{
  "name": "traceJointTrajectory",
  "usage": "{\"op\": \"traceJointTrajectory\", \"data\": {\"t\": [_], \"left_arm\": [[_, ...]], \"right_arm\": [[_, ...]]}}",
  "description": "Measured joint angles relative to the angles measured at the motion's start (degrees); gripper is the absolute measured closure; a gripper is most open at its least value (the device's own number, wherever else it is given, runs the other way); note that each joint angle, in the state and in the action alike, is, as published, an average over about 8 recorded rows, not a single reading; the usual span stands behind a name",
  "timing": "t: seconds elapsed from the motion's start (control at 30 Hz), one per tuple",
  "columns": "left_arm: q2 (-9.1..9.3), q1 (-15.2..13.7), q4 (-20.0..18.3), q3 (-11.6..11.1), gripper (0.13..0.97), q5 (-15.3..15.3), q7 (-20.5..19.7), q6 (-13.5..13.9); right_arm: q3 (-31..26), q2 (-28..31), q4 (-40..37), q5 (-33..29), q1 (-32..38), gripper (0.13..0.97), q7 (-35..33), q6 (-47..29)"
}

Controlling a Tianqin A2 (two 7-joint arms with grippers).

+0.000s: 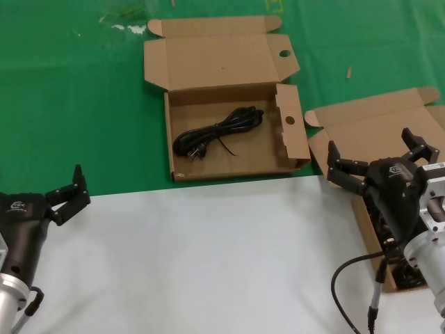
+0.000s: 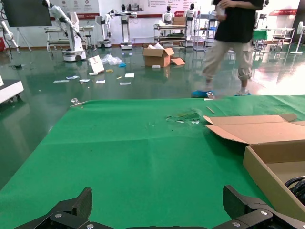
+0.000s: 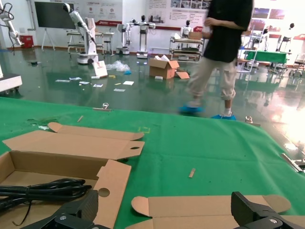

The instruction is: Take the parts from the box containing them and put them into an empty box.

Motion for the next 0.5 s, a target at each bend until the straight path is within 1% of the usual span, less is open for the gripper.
{"op": "traceJointTrajectory", "data": {"t": [0.5], "left_arm": [[0.0, 0.0, 0.0, 0.0, 0.132, 0.0, 0.0, 0.0]], "right_arm": [[0.0, 0.0, 0.0, 0.0, 0.0, 0.129, 0.0, 0.0]]}}
